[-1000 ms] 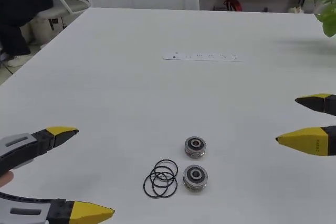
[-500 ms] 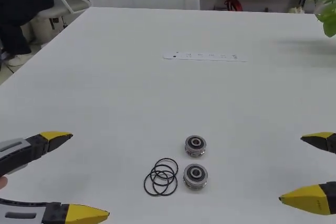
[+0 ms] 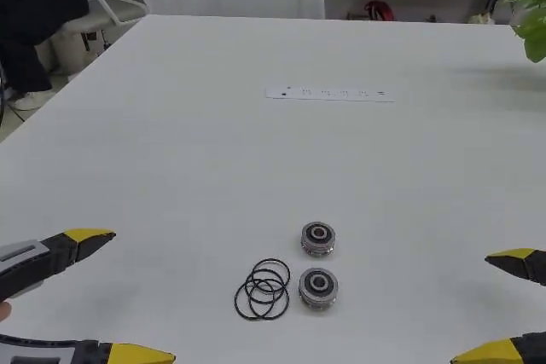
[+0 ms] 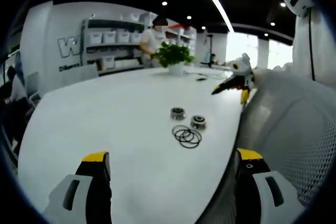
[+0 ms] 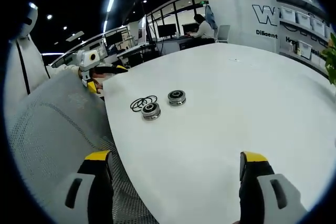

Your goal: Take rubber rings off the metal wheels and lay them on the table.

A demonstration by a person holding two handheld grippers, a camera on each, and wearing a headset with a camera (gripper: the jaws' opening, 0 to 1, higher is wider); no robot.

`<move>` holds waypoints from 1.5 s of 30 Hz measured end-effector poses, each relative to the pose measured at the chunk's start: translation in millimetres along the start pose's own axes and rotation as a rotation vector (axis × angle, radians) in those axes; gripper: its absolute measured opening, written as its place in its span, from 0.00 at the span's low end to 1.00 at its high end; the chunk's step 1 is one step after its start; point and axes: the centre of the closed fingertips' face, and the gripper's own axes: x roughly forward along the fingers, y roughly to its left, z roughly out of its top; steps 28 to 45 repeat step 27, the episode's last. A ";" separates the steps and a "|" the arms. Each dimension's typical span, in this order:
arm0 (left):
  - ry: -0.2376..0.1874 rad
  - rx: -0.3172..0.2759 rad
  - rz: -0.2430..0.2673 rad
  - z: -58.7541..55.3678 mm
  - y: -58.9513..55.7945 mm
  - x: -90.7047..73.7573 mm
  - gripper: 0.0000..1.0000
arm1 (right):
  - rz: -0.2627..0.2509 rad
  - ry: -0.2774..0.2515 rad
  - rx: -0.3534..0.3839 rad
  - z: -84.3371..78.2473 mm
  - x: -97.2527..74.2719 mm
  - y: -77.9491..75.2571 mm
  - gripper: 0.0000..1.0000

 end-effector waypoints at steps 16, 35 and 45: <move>0.013 0.003 0.022 -1.6 1.0 -6.6 1.00 | 0.013 -0.039 0.012 5.0 0.4 9.7 0.96; 0.017 -0.008 0.069 -10.0 5.6 -13.4 0.99 | 0.042 -0.041 0.012 2.2 3.9 19.9 0.95; 0.017 -0.008 0.069 -10.0 5.6 -13.4 0.99 | 0.042 -0.041 0.012 2.2 3.9 19.9 0.95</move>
